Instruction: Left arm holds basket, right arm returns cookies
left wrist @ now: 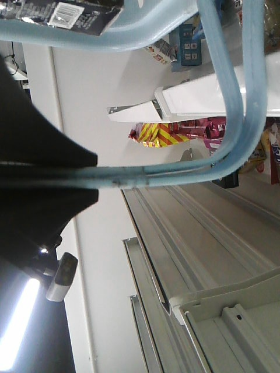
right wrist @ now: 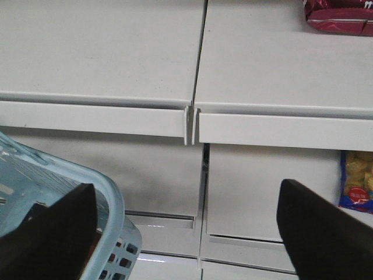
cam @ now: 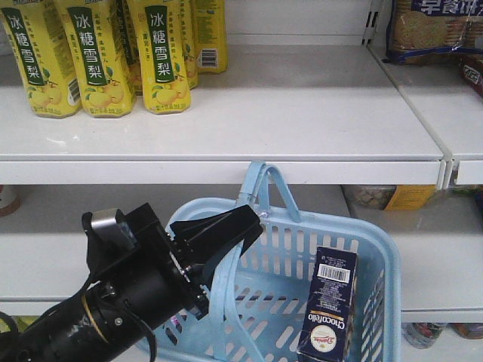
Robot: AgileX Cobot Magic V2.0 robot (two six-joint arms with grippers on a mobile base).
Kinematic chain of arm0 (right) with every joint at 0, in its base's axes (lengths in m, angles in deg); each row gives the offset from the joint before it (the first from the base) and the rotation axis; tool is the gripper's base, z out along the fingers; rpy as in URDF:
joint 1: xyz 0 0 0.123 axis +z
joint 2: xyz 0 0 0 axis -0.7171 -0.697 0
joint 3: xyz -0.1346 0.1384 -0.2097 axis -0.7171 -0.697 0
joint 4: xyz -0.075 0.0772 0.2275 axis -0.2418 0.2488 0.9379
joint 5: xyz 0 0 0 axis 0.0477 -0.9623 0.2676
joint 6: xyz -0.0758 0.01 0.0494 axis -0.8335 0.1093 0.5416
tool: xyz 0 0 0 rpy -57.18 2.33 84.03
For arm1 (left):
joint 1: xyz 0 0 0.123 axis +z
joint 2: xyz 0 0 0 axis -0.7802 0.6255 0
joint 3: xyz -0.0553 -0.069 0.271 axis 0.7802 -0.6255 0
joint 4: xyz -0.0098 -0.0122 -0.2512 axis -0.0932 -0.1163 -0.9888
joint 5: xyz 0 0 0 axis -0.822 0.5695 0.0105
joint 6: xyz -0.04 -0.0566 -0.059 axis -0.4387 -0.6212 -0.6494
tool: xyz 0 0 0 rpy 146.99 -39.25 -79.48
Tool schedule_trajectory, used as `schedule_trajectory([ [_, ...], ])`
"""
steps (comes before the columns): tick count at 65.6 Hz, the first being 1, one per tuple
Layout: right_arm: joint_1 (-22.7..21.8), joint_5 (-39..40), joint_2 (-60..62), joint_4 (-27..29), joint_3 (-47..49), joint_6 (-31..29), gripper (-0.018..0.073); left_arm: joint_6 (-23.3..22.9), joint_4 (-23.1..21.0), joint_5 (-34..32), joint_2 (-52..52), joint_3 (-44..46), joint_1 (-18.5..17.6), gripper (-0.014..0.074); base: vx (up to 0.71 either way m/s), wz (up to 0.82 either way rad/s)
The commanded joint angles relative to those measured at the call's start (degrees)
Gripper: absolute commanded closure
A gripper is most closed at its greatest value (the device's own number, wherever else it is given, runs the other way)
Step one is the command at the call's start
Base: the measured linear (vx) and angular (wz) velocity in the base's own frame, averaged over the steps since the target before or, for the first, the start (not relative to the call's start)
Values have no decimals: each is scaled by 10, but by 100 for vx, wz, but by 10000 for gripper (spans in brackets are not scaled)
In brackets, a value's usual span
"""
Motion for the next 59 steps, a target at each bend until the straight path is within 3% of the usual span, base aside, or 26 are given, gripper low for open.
schedule_trajectory([
  [1, 0, 47, -2, 25, 18, 5, -20, 18, -103, -62, -17, 18, 14, 599, 0, 0],
  [26, 0, 111, -3, 115, 18, -4, -20, 18, -103, -62, -17, 18, 14, 599, 0, 0],
  [44, 0, 133, -19, 247, 18, -87, -20, 18, -103, -62, -17, 18, 14, 599, 0, 0],
  [50, 0, 137, -20, 241, 18, -92, -20, 18, -103, -62, -17, 18, 14, 599, 0, 0],
  [59, 0, 151, -17, 186, 18, -85, -20, 18, -103, -62, -17, 18, 14, 599, 0, 0],
])
